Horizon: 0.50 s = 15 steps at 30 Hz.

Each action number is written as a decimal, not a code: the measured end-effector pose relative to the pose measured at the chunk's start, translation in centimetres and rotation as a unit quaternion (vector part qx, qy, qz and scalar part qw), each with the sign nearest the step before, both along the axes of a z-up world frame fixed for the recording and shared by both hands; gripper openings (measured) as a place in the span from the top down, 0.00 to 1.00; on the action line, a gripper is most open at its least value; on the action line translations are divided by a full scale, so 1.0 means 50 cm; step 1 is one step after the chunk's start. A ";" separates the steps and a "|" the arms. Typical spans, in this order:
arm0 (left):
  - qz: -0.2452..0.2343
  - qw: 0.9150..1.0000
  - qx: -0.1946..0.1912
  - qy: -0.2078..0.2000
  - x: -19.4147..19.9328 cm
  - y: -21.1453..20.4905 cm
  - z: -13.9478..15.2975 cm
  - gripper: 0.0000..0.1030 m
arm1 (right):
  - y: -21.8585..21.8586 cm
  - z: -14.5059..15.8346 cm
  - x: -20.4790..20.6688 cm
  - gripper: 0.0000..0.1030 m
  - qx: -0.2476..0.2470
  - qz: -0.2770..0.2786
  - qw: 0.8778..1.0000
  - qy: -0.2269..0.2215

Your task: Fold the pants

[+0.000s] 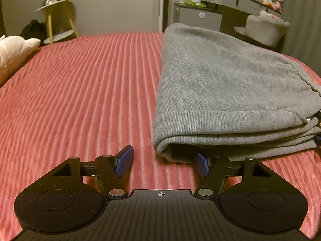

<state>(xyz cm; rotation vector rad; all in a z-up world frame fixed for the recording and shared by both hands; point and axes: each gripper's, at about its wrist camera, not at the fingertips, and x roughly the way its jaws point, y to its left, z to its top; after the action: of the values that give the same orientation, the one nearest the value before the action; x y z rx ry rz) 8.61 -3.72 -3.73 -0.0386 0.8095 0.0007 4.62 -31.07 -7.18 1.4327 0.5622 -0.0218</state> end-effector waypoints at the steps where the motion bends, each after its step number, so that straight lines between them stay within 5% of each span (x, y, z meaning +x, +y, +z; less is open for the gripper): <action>1: -0.001 1.000 0.000 0.000 0.000 0.002 0.000 0.30 | 0.003 0.008 0.002 0.72 -0.017 0.000 1.000 0.002; 15: 0.027 1.000 -0.006 0.003 -0.025 0.047 0.022 0.19 | 0.007 0.081 -0.020 0.73 -0.148 -0.005 0.987 0.056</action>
<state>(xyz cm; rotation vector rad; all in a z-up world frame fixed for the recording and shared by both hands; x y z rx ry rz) 7.37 -1.39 -2.65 -0.0711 0.8138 0.0463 3.62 -30.73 -3.12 1.1499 0.6159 -0.1880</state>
